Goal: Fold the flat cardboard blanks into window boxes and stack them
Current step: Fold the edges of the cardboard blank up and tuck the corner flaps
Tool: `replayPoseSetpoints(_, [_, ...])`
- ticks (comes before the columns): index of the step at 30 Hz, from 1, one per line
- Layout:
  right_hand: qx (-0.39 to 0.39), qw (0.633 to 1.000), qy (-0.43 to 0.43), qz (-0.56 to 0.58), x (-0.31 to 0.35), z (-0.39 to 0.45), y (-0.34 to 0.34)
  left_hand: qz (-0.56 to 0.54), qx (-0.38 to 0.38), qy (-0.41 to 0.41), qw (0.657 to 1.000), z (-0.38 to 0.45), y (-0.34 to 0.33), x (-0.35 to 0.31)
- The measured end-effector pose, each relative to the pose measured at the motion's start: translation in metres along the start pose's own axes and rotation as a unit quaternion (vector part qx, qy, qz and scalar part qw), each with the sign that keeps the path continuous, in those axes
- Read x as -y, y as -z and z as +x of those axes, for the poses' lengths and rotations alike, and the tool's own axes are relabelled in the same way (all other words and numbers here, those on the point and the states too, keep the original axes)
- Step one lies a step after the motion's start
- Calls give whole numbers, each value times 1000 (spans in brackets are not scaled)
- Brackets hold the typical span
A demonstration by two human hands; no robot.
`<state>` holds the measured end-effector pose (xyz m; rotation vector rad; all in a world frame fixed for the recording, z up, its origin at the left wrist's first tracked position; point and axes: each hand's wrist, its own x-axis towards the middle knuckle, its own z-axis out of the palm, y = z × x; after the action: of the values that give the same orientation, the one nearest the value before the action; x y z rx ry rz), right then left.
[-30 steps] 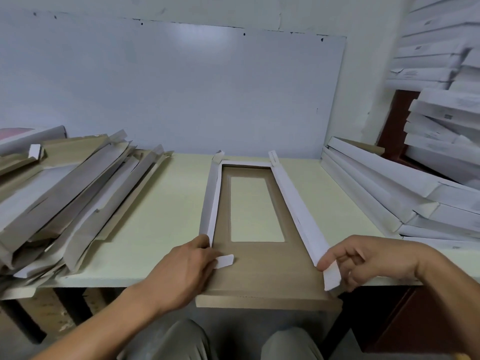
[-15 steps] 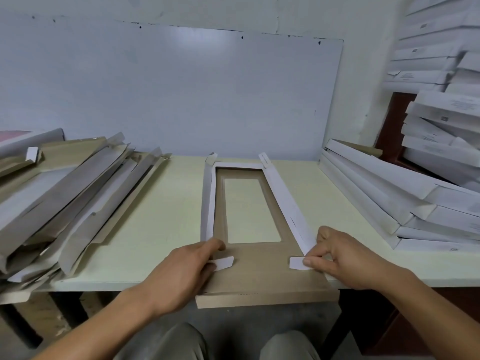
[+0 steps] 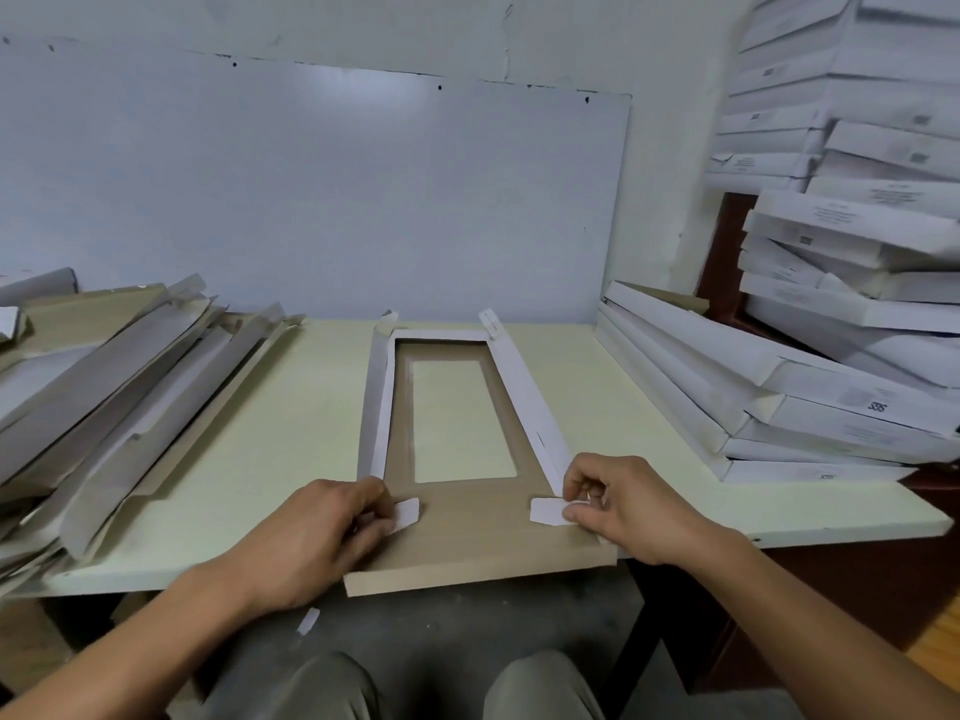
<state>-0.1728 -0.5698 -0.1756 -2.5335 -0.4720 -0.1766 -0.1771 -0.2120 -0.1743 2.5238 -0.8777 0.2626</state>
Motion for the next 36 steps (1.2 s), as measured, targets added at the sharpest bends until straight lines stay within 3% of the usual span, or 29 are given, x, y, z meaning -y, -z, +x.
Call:
replayPoseSetpoints(4, [4, 1000, -4, 10, 4, 0, 6, -26, 90, 25, 995, -2, 16, -1])
replayPoseSetpoints(8, [26, 1000, -5, -11, 8, -1, 13, 44, 169, 34, 984, -8, 21, 1])
replayPoseSetpoints(13, [106, 990, 52, -70, 18, -9, 31, 85, 87, -33, 992, -8, 15, -4])
replayPoseSetpoints(18, [176, 982, 59, -42, 24, -12, 44, 36, 67, -6, 997, -3, 15, -8])
replayPoseSetpoints(22, [144, 984, 70, -82, 20, -5, 38, -36, 29, 40, 998, 3, 12, -11])
replayPoseSetpoints(27, [115, 992, -5, -59, 18, 13, 33, -133, -16, 99, 986, 14, 12, -13])
replayPoseSetpoints(36, [144, 987, -64, -45, 19, 39, 15, -54, 5, 201, 978, 35, 10, -10])
